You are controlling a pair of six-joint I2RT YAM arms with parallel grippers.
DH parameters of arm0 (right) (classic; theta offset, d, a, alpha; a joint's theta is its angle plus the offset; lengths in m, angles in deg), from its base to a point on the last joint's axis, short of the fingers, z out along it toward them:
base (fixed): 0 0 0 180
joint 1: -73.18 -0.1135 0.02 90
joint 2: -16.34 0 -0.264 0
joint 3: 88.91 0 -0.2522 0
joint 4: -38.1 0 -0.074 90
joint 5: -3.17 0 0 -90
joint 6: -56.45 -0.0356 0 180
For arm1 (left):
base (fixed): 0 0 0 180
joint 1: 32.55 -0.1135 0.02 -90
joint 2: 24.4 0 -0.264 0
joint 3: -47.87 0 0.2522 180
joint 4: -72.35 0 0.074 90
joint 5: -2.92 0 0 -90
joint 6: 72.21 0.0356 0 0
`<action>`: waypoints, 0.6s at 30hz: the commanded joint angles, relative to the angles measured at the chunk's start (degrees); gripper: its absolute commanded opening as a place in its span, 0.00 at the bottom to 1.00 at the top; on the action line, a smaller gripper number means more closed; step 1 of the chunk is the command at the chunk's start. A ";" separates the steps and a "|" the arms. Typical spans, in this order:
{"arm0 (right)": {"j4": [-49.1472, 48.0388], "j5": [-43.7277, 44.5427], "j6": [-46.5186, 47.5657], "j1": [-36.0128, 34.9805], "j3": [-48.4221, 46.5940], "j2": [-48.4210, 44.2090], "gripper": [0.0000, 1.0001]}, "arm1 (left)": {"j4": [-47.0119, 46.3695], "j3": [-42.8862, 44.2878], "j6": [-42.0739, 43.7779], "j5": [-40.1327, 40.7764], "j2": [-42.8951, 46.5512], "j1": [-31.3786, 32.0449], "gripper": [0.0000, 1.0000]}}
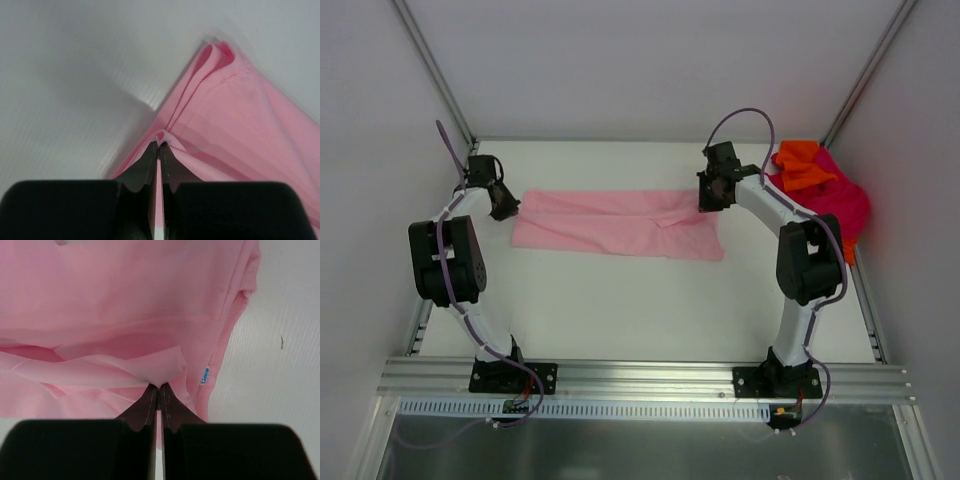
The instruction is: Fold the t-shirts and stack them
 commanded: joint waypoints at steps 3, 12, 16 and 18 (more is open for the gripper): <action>0.13 -0.73 3.04 0.32 -6.78 4.43 0.01 | -0.51 4.75 1.45 2.47 -2.95 0.68 0.00; 1.54 -0.73 6.47 0.41 -15.65 5.41 0.82 | 0.46 7.83 3.82 4.32 -0.94 0.77 0.66; 5.14 -4.15 7.79 0.41 -24.53 5.58 0.88 | 1.95 10.99 6.11 4.06 1.52 0.77 0.87; 5.85 -6.35 7.27 0.41 -26.04 4.27 0.91 | 2.74 11.43 6.73 4.32 3.89 0.77 0.91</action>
